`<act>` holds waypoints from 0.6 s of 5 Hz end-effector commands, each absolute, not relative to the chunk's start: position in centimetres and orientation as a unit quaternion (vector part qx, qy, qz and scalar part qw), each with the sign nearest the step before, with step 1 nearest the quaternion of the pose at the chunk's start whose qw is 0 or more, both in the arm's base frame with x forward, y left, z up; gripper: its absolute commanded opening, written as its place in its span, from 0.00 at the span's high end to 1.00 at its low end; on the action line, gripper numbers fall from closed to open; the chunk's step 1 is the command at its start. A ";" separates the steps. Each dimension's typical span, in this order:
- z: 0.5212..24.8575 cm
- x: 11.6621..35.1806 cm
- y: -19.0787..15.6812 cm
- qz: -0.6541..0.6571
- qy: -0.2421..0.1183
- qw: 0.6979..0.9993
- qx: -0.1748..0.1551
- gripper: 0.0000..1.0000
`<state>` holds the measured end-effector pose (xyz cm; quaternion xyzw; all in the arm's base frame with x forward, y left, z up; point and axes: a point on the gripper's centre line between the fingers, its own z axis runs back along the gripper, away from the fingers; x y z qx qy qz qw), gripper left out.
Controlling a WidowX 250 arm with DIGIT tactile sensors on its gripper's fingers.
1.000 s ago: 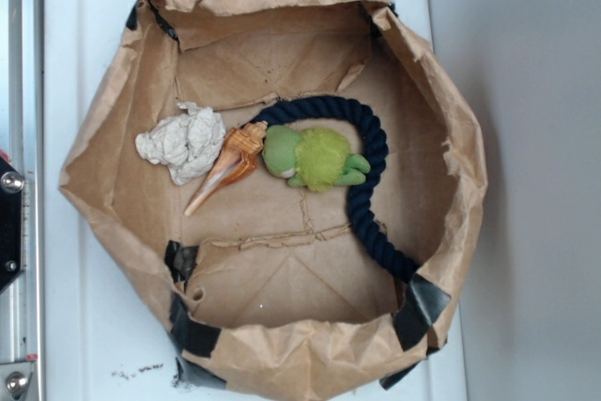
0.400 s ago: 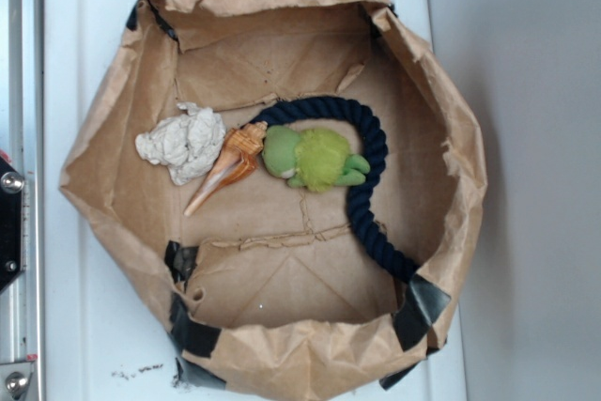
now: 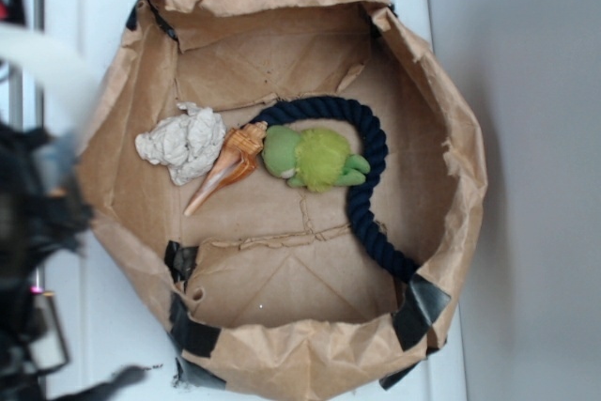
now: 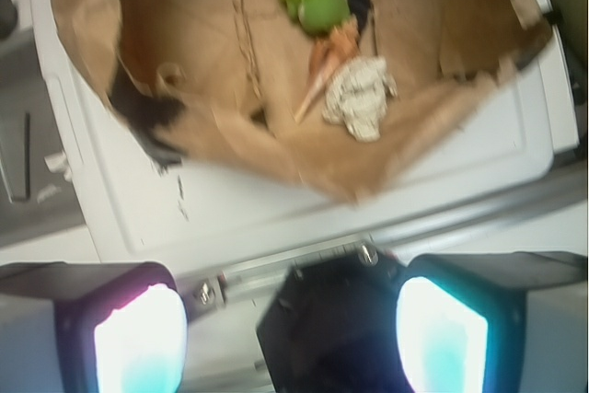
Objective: Grab the shell.
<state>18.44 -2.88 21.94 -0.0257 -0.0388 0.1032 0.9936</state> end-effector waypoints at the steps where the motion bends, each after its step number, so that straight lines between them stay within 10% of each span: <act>1: 21.5 24.3 -2.3 0.044 -0.085 0.995 -0.014 0.00; 3: 17.5 31.8 -2.2 0.015 -0.101 0.995 0.001 0.00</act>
